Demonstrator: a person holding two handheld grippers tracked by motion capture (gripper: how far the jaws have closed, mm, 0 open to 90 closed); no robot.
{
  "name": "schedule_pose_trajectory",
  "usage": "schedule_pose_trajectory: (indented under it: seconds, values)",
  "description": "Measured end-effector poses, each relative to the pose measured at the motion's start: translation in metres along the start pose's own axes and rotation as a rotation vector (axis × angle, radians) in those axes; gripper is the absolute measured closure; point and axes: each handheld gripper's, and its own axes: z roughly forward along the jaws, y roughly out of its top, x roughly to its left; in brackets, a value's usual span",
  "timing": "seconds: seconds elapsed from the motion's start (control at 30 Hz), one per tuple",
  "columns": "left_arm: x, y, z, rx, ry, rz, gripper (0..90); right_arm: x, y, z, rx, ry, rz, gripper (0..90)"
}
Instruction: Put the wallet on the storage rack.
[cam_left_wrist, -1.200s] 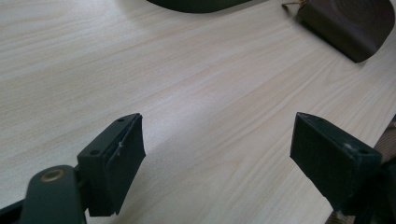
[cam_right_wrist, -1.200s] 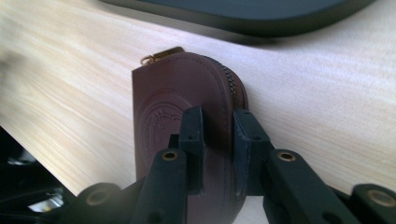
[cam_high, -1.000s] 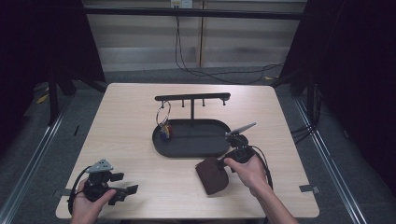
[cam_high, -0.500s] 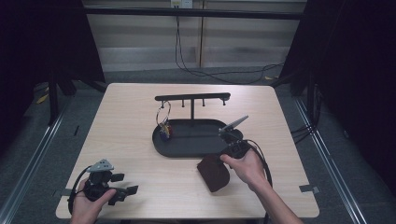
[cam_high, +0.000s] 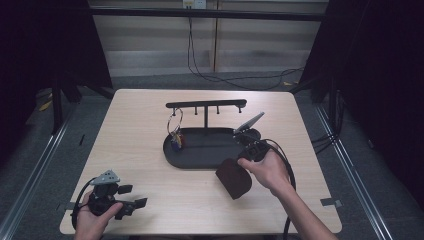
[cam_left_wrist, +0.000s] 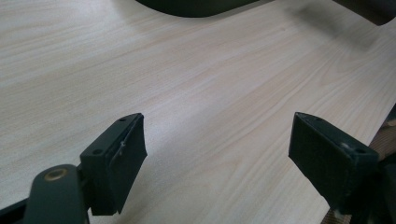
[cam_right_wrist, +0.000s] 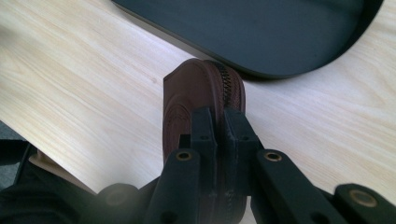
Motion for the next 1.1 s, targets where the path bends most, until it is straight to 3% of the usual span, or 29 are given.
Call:
schedule_pose_trajectory:
  seconds: [0.27,0.47,0.67,0.9,1.1]
  values:
    - [-0.001,0.0,-0.001,-0.004,-0.009,0.007,18.8,-0.009,-0.003,-0.004,0.039,-0.02,0.01,83.5]
    - [-0.004,0.001,-0.001,-0.007,-0.024,0.045,18.5,-0.013,-0.002,-0.023,0.003,-0.053,0.016,83.4]
    - [-0.004,0.001,0.001,0.002,-0.038,0.055,16.0,-0.013,0.001,-0.044,-0.033,-0.086,0.018,83.3]
    - [-0.006,0.001,0.0,-0.003,-0.033,0.075,16.0,-0.009,0.01,-0.063,-0.031,-0.12,0.007,83.4]
    - [-0.007,0.001,-0.001,-0.014,-0.031,0.085,16.0,-0.009,0.019,-0.069,-0.026,-0.118,0.016,83.3]
